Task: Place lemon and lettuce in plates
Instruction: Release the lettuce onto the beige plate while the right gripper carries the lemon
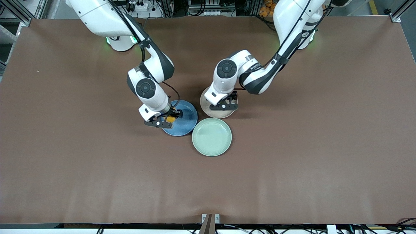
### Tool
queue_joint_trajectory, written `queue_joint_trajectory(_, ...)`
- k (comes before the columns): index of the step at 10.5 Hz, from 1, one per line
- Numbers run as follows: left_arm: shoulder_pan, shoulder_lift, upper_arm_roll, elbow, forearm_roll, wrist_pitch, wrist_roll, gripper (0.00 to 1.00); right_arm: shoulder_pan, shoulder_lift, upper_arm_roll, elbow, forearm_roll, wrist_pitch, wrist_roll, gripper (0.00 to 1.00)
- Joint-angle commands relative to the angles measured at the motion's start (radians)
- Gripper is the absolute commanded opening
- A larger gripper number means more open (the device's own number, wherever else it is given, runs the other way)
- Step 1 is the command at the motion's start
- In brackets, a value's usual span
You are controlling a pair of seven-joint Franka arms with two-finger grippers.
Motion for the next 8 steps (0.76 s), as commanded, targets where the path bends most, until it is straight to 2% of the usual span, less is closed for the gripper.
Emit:
queue_joint_trajectory(1, 0.006, -0.021, 0.042, 0.006, 0.035, -0.010, -0.024, 1.00, 0.013, 0.073, -0.008, 0.087, -0.051, -0.005, 0.022, 0.51)
queue_joint_trajectory(3, 0.023, -0.025, 0.081, 0.007, 0.085, -0.012, 0.007, 1.00, 0.013, 0.106, -0.007, 0.114, -0.127, -0.005, 0.011, 0.56)
queue_joint_trajectory(6, 0.127, -0.028, 0.084, 0.007, 0.114, -0.013, 0.126, 1.00, 0.014, 0.118, -0.007, 0.115, -0.141, 0.006, 0.011, 0.69)
queue_joint_trajectory(7, 0.164, -0.036, 0.084, 0.007, 0.114, -0.018, 0.168, 1.00, 0.019, 0.123, -0.007, 0.114, -0.141, 0.015, 0.014, 0.80)
queue_joint_trajectory(8, 0.194, -0.040, 0.084, 0.009, 0.114, -0.030, 0.212, 1.00, 0.022, 0.124, -0.007, 0.115, -0.140, 0.016, 0.025, 1.00)
